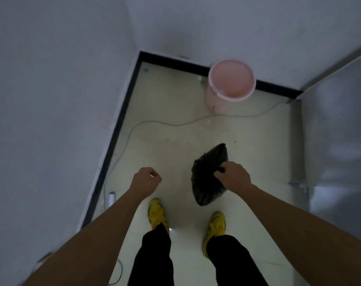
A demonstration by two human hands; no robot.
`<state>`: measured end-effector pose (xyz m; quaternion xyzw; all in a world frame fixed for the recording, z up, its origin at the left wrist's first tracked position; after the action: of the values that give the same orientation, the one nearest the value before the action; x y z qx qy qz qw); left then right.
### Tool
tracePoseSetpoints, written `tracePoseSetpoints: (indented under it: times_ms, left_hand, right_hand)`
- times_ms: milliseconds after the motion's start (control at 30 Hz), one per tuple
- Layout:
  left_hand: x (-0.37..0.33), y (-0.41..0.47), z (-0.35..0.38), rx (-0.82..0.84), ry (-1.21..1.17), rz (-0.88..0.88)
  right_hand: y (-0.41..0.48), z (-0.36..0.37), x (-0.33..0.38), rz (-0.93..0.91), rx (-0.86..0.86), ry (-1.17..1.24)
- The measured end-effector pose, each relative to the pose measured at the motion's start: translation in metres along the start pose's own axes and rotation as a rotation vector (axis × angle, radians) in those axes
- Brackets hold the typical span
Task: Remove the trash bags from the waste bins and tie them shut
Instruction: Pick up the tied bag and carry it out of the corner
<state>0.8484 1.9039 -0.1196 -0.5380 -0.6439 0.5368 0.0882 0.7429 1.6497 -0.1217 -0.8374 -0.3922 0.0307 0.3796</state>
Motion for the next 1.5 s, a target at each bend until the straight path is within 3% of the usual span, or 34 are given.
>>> tracePoseSetpoints:
  times_ms: [267,500,667,900,1033,1267,1500]
  left_hand:
    - [0.032,-0.159,-0.02,-0.25,-0.141,-0.065]
    - [0.137,-0.339,0.059,-0.402,-0.226,-0.286]
    - [0.211,-0.458,0.108,-0.563,-0.378,-0.449]
    - [0.334,-0.627,0.215,-0.788,-0.719,-0.633]
    - [0.412,-0.72,0.299,-0.826,-0.872,-0.744]
    - [0.534,-0.887,0.413,-0.914,-1.088,-0.959]
    - [0.621,-0.993,0.472,-1.042,-1.319,-1.012]
  right_hand:
    - [-0.117,-0.029,0.018,-0.379,0.193,-0.313]
    - [-0.228,-0.02,0.047,-0.812,0.331,-0.626]
    - [-0.313,0.012,0.079,-1.012,0.404,-0.903]
    - [-0.474,0.122,0.097,-1.29,0.469,-1.186]
    - [-0.578,0.216,0.085,-1.414,0.487,-1.318]
    - [-0.777,0.357,0.051,-1.618,0.6,-1.323]
    - [-0.954,0.488,0.046,-1.84,0.708,-1.317]
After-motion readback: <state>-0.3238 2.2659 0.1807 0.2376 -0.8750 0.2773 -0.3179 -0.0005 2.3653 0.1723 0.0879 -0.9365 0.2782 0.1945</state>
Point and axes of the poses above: each hand's wrist, its own y-axis towards the middle knuckle, its own z-axis out of the palm, x = y × z, the point moved 1 cm from there along y, towards the middle knuckle, and after that the axes turned 1 degree about -z, right-handed, at the moved point
